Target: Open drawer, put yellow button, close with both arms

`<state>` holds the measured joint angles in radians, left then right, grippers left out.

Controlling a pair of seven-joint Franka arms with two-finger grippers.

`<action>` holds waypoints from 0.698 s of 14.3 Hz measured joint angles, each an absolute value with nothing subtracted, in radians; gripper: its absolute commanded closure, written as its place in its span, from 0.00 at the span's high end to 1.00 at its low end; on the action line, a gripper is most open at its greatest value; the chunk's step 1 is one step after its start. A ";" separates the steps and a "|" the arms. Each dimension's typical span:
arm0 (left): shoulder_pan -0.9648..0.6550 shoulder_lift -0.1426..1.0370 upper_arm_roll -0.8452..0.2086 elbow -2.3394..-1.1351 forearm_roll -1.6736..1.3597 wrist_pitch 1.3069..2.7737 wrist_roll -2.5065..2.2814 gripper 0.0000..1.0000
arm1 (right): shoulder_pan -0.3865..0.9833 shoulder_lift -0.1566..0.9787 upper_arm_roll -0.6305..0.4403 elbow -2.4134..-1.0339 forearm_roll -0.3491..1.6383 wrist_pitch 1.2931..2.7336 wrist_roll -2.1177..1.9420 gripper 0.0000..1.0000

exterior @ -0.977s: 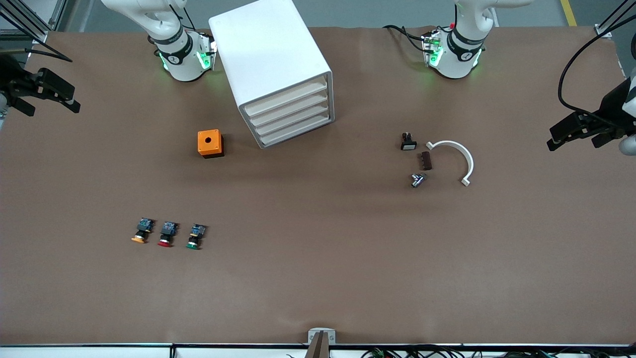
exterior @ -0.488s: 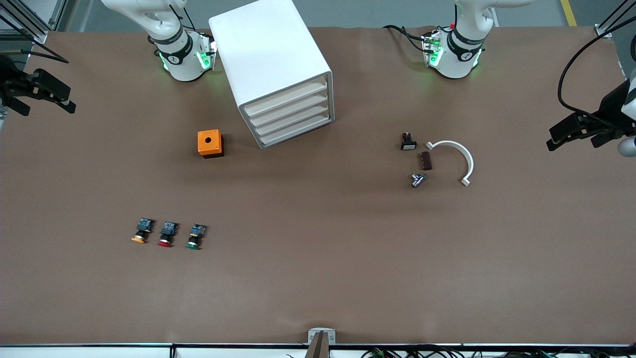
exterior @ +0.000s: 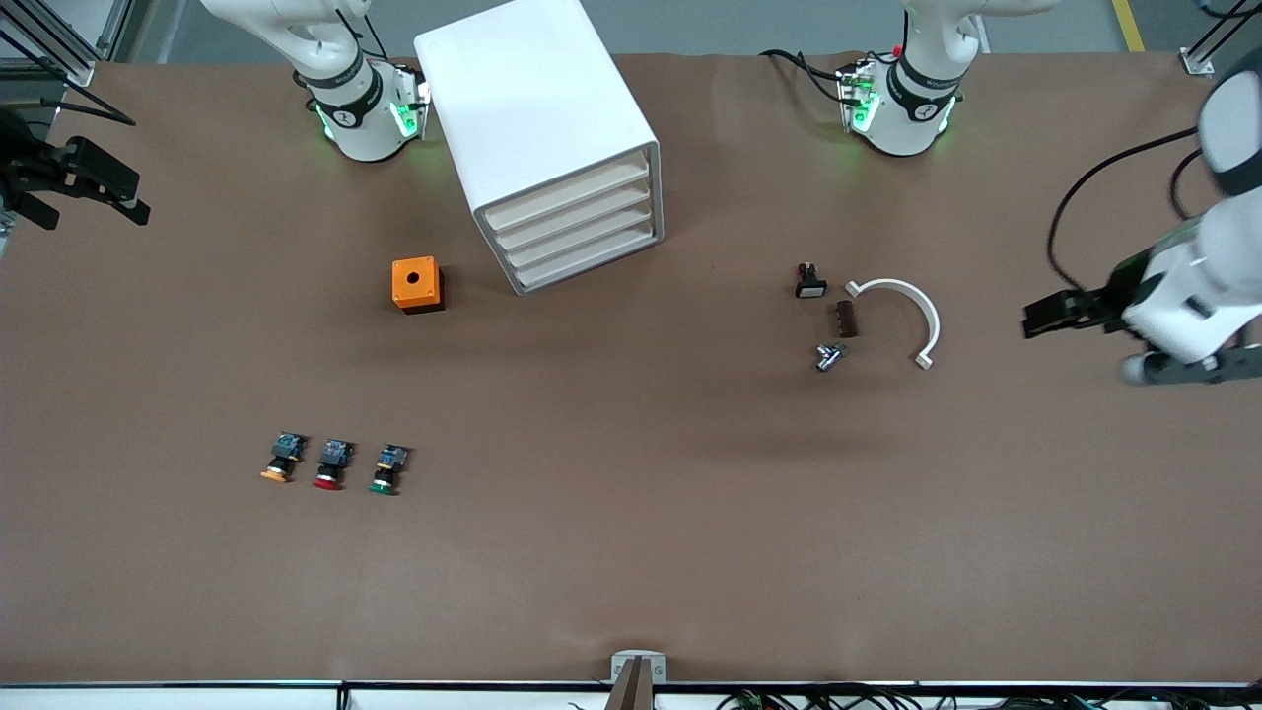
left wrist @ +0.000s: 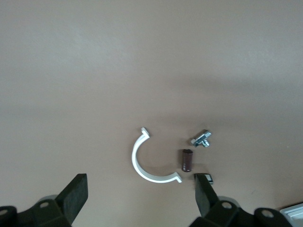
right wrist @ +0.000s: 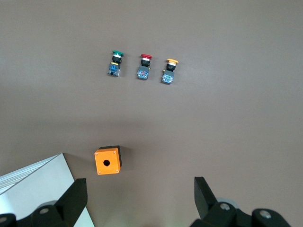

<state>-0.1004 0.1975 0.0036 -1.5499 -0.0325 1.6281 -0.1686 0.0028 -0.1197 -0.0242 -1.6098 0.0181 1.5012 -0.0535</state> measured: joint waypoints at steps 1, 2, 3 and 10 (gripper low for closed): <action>-0.132 0.212 0.001 -1.549 -0.034 1.628 -0.237 1.00 | 0.003 -0.120 -0.024 -1.610 0.018 1.501 -0.053 1.00; -0.168 0.224 -0.002 -1.549 -0.038 1.628 -0.316 1.00 | 0.003 -0.120 -0.024 -1.610 0.018 1.501 -0.053 1.00; -0.205 0.235 -0.005 -1.547 -0.059 1.622 -0.402 1.00 | 0.003 -0.120 -0.024 -1.610 0.018 1.501 -0.053 1.00; -0.343 0.358 -0.011 -1.443 -0.356 1.453 -0.943 1.00 | -0.007 -0.120 -0.026 -1.610 0.018 1.501 -0.053 1.00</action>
